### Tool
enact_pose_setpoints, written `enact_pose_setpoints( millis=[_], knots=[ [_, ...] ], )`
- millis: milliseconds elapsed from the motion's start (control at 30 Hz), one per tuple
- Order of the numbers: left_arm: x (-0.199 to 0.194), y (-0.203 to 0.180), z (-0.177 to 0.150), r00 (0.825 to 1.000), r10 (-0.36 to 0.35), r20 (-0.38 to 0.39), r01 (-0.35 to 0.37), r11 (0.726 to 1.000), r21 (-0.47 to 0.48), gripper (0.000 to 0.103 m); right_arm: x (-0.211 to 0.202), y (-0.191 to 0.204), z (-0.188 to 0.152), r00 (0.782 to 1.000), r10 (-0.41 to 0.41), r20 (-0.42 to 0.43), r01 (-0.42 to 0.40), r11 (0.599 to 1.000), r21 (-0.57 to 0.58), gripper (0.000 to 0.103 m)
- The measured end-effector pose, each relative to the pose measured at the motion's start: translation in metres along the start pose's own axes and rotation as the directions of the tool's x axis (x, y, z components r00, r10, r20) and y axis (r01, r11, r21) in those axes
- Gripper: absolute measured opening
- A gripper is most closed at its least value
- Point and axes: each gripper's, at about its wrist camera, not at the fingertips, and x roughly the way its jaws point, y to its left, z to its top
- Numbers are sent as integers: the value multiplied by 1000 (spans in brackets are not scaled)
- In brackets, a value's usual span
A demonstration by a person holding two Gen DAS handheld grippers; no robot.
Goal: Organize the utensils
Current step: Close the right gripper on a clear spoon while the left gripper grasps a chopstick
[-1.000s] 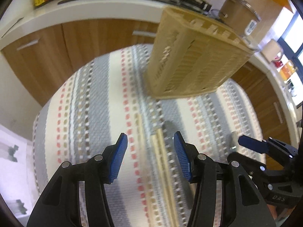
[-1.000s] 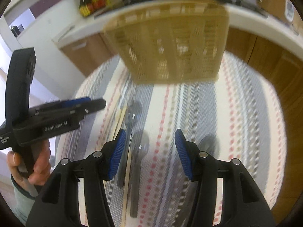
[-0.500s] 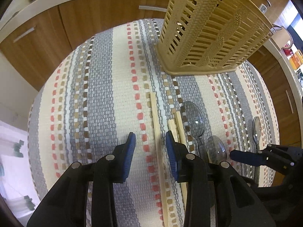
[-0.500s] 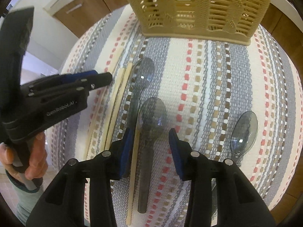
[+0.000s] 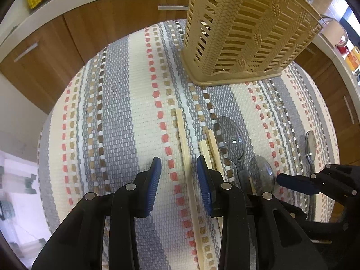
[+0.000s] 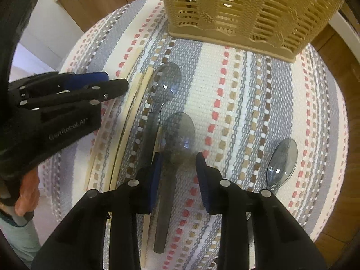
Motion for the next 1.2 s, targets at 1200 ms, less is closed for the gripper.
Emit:
enact_pose_setpoints(
  millis=[1200],
  knots=[
    [10,5,16,995,34,-91,-31,999,29,23,0,-41,29,999,37,-30,-34,996,87,27]
  ],
)
